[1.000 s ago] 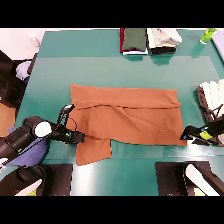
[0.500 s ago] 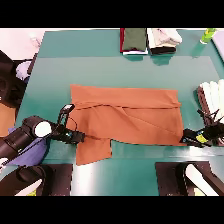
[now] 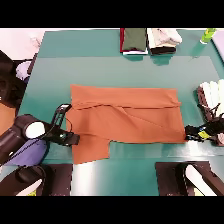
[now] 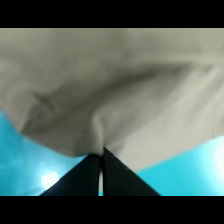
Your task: Fold the shirts.
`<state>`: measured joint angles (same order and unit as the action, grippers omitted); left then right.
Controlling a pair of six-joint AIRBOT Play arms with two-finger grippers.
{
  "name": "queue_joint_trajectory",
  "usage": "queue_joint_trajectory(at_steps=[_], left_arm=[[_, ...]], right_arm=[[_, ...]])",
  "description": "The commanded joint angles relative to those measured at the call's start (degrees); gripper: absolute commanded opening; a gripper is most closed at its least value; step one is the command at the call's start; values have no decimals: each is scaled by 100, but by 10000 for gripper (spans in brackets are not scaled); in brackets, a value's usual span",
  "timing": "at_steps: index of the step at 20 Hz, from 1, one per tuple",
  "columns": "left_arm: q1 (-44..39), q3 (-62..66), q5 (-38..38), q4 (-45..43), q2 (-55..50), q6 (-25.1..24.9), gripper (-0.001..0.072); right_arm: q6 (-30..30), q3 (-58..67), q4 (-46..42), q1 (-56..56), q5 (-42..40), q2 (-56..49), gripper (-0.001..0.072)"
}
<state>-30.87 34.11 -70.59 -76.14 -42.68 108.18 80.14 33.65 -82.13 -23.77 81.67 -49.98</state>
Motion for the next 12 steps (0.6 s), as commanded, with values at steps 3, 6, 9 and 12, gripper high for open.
queue_joint_trajectory(at_steps=[3, 6, 9, 12], left_arm=[[-2, 109, -1467, 120, 1001, 295, 21], [-2, 577, -1432, -87, 1038, 282, 21], [4, 1158, -925, -780, 782, 188, 20], [4, 1480, -350, -1600, 203, 52, 21]], right_arm=[[44, 164, -212, 404, 713, 1043, 17], [109, 398, -199, 404, 748, 1366, 16], [118, 1045, -188, 404, 680, 957, 16], [120, 1759, 17, 407, 341, 122, 16]])
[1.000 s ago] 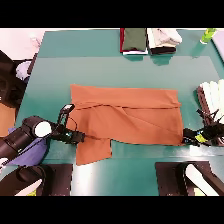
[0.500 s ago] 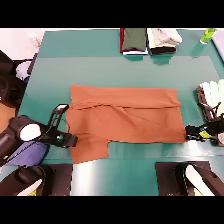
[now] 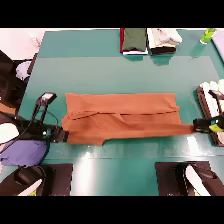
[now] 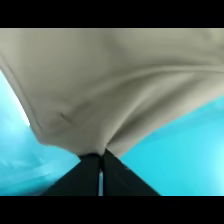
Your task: Fold the shirts.
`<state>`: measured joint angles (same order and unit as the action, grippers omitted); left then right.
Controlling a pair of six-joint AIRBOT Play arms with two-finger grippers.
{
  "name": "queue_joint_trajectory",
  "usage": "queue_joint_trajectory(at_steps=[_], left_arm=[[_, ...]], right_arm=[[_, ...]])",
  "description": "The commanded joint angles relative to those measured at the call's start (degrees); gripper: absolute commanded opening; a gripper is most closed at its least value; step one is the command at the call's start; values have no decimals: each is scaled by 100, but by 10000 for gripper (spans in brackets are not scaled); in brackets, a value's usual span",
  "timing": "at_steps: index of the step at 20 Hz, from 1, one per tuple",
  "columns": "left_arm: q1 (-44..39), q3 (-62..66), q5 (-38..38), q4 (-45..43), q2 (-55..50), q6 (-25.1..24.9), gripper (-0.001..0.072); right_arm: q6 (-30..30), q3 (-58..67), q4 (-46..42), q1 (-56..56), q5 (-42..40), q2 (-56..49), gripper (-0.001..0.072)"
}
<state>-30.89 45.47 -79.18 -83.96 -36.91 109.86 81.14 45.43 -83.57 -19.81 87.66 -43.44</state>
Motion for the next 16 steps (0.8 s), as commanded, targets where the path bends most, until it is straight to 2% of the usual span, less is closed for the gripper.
queue_joint_trajectory(at_steps=[1, 5, 9, 13, 16], left_arm=[[24, 428, 739, -1130, -651, -138, 21], [761, 800, 1786, -1139, -1884, -424, 21], [1285, 1303, 2632, -815, -2968, -1106, 22], [1517, 1735, 3073, -791, -3797, -1134, 22], [1517, 1847, 3331, -745, -3985, -1137, 24]], right_arm=[[9, 804, 262, 11, -411, -831, 16], [7, 1759, 339, 280, -671, -2173, 16], [149, 2691, 343, 660, -844, -3379, 16], [332, 3558, 295, 872, -848, -4295, 16], [369, 3954, 306, 940, -866, -4682, 21]])
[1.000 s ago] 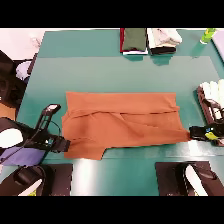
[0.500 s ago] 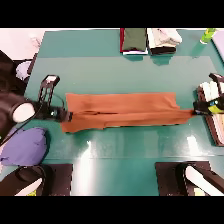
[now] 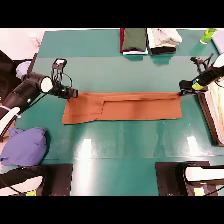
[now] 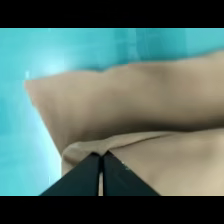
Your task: Fold the shirts.
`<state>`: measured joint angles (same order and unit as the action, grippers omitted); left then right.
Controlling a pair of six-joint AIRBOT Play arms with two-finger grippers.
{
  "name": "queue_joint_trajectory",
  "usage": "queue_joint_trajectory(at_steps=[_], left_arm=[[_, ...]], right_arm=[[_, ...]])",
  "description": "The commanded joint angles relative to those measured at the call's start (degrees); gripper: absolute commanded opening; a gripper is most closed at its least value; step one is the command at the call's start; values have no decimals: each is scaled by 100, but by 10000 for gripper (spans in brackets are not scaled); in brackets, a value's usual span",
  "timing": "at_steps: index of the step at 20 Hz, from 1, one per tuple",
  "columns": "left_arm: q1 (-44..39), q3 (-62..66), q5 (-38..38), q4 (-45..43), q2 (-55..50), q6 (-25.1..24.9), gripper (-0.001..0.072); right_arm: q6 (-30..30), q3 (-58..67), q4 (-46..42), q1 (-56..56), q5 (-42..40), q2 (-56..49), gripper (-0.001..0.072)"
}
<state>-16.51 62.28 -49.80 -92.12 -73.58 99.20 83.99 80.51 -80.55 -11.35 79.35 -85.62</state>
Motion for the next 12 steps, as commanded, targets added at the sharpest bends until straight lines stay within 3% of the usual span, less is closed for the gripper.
queue_joint_trajectory(at_steps=[1, 2, 3, 7, 8, 9, 10, 11, 12], left_arm=[[79, 173, 420, 103, -317, -70, 91], [79, 186, 393, 114, -315, -61, 366], [79, 245, 249, 114, -317, -66, 510], [59, 726, -743, 175, -308, -68, 497], [61, 765, -879, 306, -308, -70, 497], [59, 763, -927, 413, -310, -72, 481], [61, 763, -942, 549, -310, -74, 264], [59, 763, -911, 723, -310, -136, 32], [61, 763, -841, 984, -313, -271, 23]], right_arm=[[79, 518, 72, 92, -90, -527, 24], [20, 592, 262, 72, -125, -562, 179], [-28, 660, 417, 0, -190, -562, 342], [-232, 743, 649, -321, 118, -411, 370], [-306, 542, 649, -426, 118, -282, 433], [-310, 251, 649, -540, 68, -133, 529], [-310, -33, 664, -649, 52, -22, 586], [-310, -330, 675, -748, -4, 63, 593], [-315, -638, 756, -831, -70, 118, 594]])
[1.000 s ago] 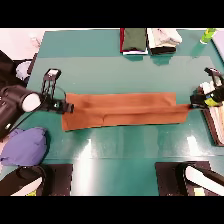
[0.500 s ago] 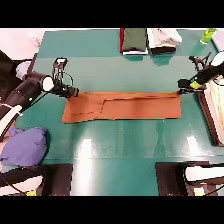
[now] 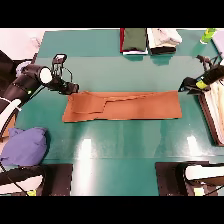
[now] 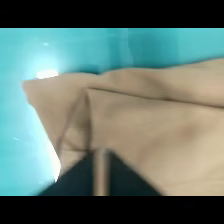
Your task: Fold the shirts.
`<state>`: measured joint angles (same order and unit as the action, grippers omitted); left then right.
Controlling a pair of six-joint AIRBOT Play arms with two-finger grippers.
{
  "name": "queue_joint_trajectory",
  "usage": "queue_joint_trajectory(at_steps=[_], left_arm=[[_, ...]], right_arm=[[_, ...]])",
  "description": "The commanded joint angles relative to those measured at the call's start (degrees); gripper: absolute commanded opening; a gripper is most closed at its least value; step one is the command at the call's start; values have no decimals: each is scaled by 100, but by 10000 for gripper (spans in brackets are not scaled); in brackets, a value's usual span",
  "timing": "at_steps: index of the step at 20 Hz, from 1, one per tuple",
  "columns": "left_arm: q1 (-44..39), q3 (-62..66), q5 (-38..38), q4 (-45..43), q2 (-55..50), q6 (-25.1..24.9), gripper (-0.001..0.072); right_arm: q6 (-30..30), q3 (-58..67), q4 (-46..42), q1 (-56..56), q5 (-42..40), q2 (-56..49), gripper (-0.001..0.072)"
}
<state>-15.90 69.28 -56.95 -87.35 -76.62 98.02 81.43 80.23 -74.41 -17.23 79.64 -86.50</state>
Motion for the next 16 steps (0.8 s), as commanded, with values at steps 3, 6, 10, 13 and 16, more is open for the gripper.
queue_joint_trajectory(at_steps=[3, 6, 10, 13, 16], left_arm=[[-2, 63, 133, 1200, -17, -391, 23], [-68, 44, 177, 1366, -20, -404, 23], [-428, 4, 282, 1366, -22, -402, 22], [-754, 4, 557, 1368, -55, -396, 22], [-1080, 11, 774, 1491, -262, -345, 21]], right_arm=[[-205, -1362, 411, -254, -476, 225, 592], [-203, -1814, 492, -37, -1001, 225, 589], [-201, -1982, 516, 251, -1290, 227, 424], [-210, -1982, 535, 374, -1320, 229, 77], [-223, -1982, 538, 404, -1150, 284, 18]])
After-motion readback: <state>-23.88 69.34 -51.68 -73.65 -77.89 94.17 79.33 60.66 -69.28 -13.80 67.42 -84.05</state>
